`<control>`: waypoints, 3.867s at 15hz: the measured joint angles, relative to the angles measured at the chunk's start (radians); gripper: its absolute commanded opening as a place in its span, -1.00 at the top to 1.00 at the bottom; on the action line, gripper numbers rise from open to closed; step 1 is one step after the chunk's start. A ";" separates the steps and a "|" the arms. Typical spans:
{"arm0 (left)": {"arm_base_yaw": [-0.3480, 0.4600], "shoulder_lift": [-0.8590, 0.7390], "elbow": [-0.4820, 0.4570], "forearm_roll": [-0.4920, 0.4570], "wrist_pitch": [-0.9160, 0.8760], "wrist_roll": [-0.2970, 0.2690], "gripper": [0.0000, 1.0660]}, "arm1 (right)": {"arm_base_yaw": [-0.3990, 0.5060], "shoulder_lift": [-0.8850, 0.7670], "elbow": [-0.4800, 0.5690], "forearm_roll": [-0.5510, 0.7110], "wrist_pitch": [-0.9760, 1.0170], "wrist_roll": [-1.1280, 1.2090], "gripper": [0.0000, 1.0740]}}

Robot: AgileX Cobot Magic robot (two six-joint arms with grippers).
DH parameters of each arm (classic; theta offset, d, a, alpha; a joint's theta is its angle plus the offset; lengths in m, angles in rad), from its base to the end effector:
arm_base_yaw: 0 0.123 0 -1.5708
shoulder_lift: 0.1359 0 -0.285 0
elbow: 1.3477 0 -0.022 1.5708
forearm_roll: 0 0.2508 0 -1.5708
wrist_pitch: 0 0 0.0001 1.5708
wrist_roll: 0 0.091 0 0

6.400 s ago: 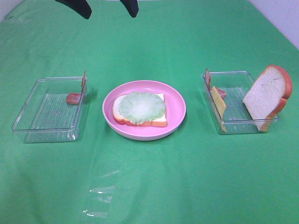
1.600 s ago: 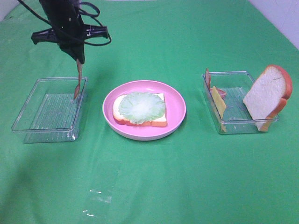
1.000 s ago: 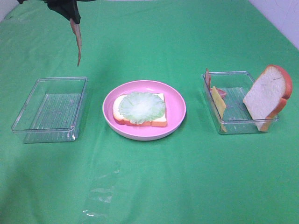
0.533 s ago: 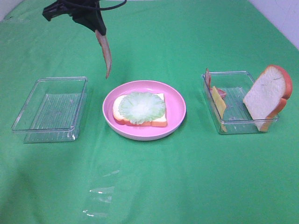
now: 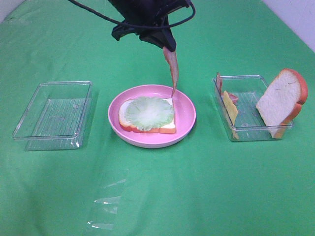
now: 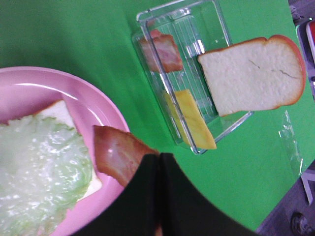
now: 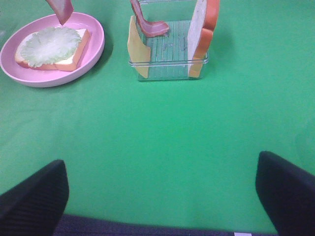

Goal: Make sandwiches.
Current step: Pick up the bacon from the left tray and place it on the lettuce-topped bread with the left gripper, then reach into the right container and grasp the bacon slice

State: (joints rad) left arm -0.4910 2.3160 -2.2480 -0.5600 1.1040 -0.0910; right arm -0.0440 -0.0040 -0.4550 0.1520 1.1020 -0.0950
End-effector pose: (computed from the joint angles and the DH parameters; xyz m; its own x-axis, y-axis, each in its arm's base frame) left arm 0.4315 -0.2797 0.2631 -0.9271 0.1384 -0.3484 0.3256 0.7581 -0.5651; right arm -0.0023 0.0124 0.2623 -0.5211 -0.0027 -0.8535 -0.0849 0.9952 0.0486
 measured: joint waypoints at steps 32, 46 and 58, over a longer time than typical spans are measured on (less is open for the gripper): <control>-0.003 0.117 -0.046 0.426 0.104 -0.050 -0.89 | 0.000 0.000 0.000 0.000 0.000 0.000 -0.83; 0.220 -0.281 0.495 0.517 0.109 0.056 -0.88 | 0.000 0.000 0.000 0.000 0.000 0.000 -0.83; 0.484 -1.580 1.459 0.522 -0.071 0.004 -0.88 | 0.000 0.000 0.000 0.000 0.000 0.000 -0.83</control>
State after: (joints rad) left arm -0.0070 0.7360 -0.7890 -0.0380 1.0330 -0.0870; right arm -0.0440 -0.0040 -0.4550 0.1520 1.1020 -0.0950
